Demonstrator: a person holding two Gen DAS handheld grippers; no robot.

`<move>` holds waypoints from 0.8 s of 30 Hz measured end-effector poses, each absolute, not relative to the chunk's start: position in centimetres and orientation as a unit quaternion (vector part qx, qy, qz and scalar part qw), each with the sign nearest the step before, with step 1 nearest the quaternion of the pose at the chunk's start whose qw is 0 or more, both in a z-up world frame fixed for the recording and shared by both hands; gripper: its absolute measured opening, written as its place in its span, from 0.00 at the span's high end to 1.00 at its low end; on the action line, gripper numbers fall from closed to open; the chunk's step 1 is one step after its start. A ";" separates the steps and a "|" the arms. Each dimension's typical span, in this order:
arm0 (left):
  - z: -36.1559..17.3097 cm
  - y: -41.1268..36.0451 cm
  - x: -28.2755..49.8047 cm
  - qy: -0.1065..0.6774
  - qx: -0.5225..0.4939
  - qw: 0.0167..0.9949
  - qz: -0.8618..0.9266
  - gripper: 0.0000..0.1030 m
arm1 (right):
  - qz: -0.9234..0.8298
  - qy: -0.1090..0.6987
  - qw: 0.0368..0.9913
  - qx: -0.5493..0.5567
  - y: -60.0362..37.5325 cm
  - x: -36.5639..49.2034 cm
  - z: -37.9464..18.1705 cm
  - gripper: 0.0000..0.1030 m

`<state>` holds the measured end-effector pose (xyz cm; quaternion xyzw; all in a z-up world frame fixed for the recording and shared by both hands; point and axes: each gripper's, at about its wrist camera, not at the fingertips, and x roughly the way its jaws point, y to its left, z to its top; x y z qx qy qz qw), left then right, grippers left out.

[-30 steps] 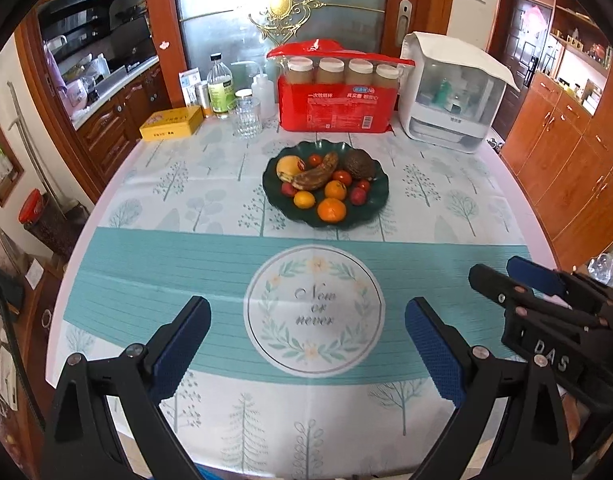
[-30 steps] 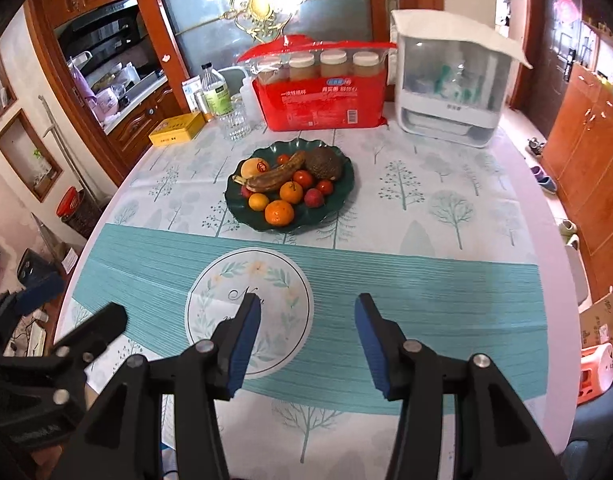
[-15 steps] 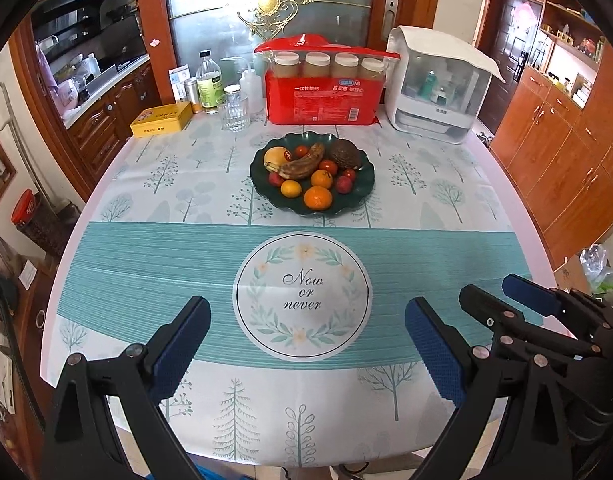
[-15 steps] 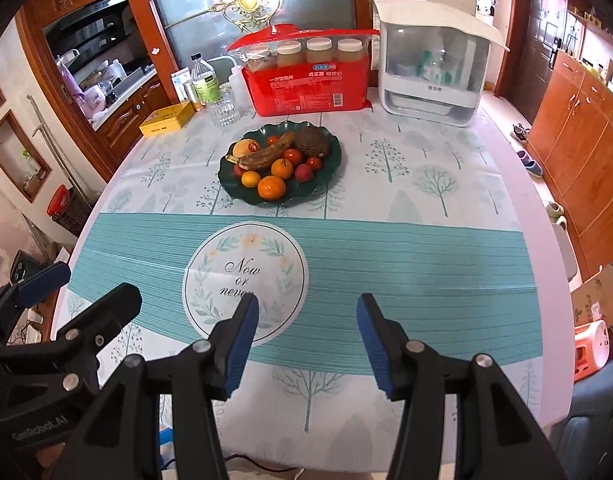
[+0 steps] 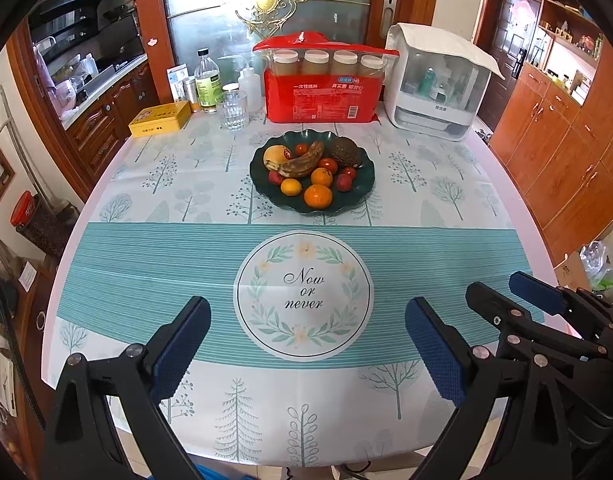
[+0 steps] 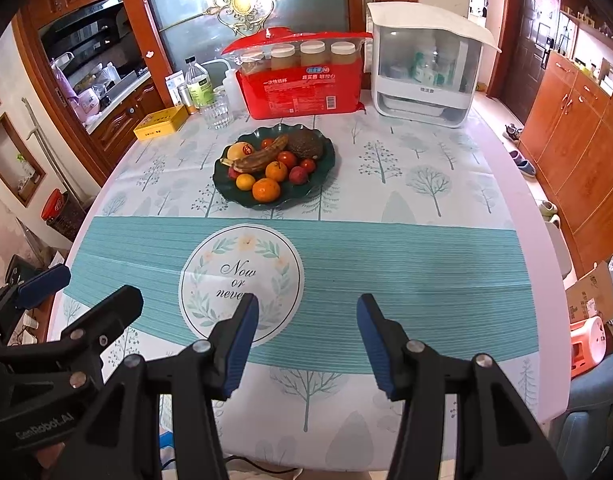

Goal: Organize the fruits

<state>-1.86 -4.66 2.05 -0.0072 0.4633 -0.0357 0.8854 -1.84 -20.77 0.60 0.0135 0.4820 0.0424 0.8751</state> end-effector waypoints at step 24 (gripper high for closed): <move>1.0 -3.5 0.0 0.477 -0.004 0.878 -0.028 0.06 | 0.043 0.482 0.875 0.011 -20.0 -1.1 0.4 0.50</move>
